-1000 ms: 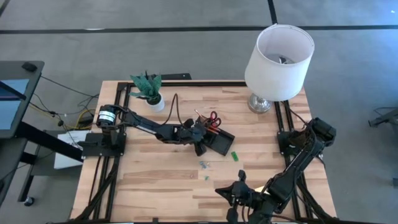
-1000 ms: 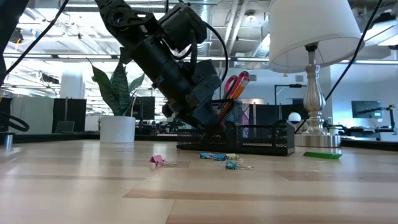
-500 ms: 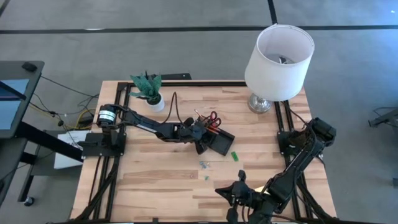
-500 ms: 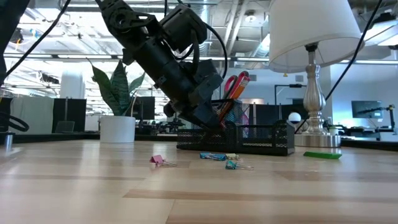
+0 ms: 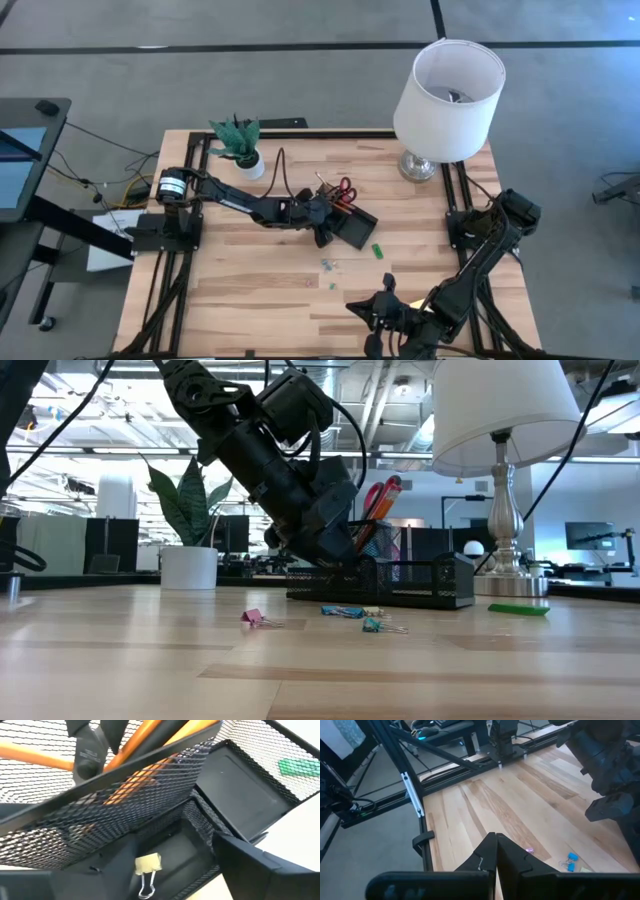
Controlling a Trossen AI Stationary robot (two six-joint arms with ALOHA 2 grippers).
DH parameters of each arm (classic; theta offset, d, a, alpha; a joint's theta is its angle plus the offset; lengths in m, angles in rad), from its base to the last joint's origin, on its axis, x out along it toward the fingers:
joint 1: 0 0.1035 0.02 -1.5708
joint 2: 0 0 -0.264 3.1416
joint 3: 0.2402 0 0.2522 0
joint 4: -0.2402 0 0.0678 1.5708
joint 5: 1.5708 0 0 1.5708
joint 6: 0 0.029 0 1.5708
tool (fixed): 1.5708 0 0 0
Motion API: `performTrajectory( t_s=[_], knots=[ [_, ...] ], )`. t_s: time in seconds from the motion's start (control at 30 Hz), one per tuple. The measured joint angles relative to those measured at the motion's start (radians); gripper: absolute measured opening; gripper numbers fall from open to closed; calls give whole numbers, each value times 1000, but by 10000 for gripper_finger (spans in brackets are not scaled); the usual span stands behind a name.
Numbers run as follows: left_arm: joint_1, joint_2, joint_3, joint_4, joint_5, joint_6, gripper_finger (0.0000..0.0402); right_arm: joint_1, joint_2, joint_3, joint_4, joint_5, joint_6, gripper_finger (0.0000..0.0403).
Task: Pick and place office supplies into organizer
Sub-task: Put the top yellow binder clip into the black desk organizer
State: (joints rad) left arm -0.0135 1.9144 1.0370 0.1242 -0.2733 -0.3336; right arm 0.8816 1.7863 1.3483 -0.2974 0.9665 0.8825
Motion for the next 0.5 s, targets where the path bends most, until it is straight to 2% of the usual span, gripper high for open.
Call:
performTrajectory(
  t_s=[0.17, 0.37, 0.5],
  knots=[
    [1, 0, 0, 6, 27, -28, 272, -1, 0, 0, -2, -3, 0, 0],
    [0, 0, 4, 4, 34, -56, 258, -22, 0, 0, -36, 12, 39, 0],
    [1, 1, 28, -3, 56, -5, 245, -52, 0, 0, -141, 58, 164, 0]
  ],
)
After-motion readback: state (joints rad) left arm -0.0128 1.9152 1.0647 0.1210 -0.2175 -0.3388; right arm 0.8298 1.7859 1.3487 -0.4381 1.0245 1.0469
